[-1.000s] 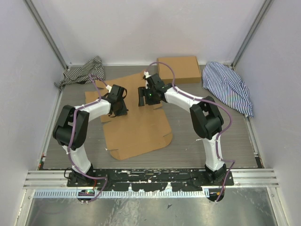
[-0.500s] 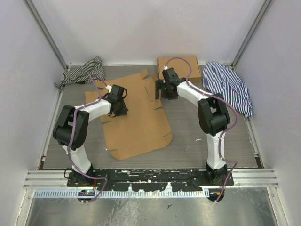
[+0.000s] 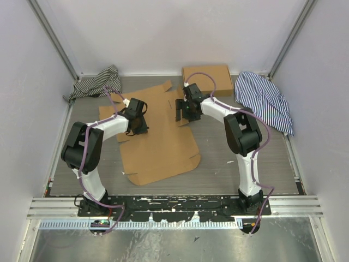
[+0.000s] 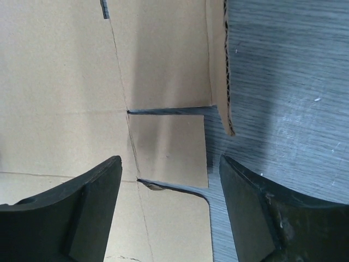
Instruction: Fold the paper box
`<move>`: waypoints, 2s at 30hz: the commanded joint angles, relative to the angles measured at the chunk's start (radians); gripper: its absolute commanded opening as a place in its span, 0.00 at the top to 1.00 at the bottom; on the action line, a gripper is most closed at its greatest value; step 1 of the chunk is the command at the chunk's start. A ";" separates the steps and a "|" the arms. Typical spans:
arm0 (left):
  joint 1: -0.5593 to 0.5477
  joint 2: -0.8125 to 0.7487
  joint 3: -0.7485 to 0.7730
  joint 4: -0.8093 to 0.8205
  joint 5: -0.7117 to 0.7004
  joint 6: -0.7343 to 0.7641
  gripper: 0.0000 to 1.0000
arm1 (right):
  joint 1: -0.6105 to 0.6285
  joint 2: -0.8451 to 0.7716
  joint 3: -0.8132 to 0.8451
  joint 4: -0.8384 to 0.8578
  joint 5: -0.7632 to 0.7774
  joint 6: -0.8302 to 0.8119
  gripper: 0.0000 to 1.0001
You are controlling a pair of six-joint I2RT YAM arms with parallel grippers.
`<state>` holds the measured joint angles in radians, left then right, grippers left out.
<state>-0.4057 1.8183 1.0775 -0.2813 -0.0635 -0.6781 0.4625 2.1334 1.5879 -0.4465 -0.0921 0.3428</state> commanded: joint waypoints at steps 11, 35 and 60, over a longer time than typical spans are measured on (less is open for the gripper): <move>-0.015 0.069 -0.048 -0.121 0.034 0.009 0.87 | 0.041 -0.057 -0.019 0.059 -0.072 -0.020 0.50; -0.015 0.074 -0.054 -0.121 0.035 0.008 0.89 | 0.127 -0.051 0.074 -0.029 0.103 -0.038 0.59; -0.016 -0.187 -0.027 -0.389 -0.162 -0.005 0.69 | 0.140 -0.042 0.055 -0.100 0.440 -0.056 0.97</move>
<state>-0.4236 1.7416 1.0702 -0.4839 -0.1047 -0.6819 0.6147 2.1548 1.6566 -0.5323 0.2348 0.2905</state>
